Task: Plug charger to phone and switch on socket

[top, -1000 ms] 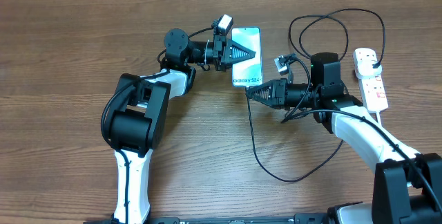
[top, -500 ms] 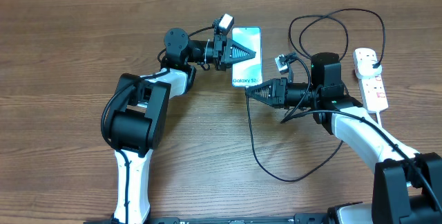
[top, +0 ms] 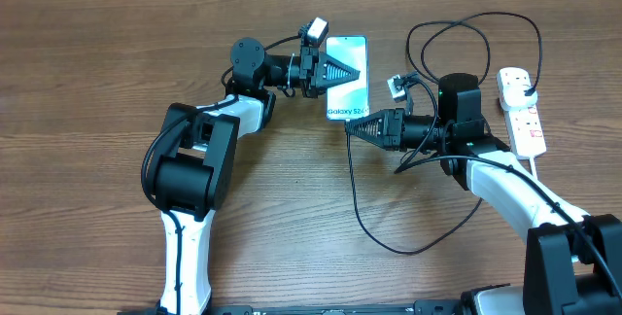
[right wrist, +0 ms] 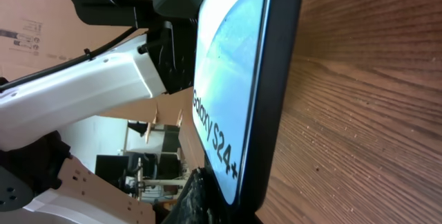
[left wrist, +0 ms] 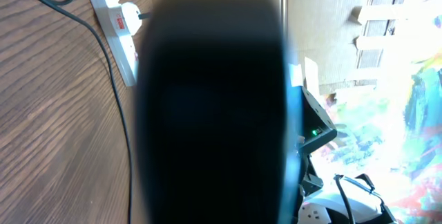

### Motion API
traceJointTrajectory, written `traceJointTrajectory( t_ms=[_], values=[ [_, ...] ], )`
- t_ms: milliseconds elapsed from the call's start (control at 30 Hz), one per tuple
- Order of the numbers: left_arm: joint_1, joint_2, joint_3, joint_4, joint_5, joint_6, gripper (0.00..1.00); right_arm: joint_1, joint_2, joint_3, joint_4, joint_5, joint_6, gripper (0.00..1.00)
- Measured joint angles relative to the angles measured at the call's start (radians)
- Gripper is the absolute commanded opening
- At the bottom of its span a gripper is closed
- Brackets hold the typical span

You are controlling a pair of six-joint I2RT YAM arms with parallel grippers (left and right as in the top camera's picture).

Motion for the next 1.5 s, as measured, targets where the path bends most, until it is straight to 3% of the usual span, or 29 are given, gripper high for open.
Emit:
traceJointTrajectory(
  t_ms=[133,167,200,367,533,700,933,1167,1500],
  values=[
    [0.0,0.0,0.001,0.0,0.0,0.0,0.04,0.0,0.0,-0.002,0.007,0.0,0.008,0.04],
    [0.0,0.0,0.001,0.0,0.0,0.0,0.05,0.0,0.0,-0.002,0.006,0.0,0.01,0.09],
    [0.0,0.0,0.001,0.0,0.0,0.0,0.04,0.0,0.0,-0.002,0.006,0.0,0.013,0.39],
    [-0.013,0.0,-0.002,0.0,0.056,0.001,0.04,-0.005,0.0,0.003,0.046,-0.024,-0.029,0.77],
    [-0.036,0.0,-0.005,-0.024,0.083,0.008,0.04,-0.012,0.0,0.008,-0.004,-0.049,-0.092,0.85],
    [0.005,0.0,-0.005,-0.138,0.085,0.074,0.04,-0.027,-0.029,0.012,-0.206,0.018,-0.207,0.99],
    [0.007,0.005,-0.01,-0.579,0.047,0.352,0.04,-0.029,-0.179,0.014,-0.391,0.197,-0.309,1.0],
    [-0.02,0.005,-0.013,-0.741,-0.037,0.579,0.04,-0.029,-0.292,0.014,-0.53,0.39,-0.365,1.0],
    [-0.02,0.005,-0.013,-1.051,-0.184,0.804,0.04,-0.029,-0.315,0.014,-0.574,0.459,-0.397,1.0]
  ],
)
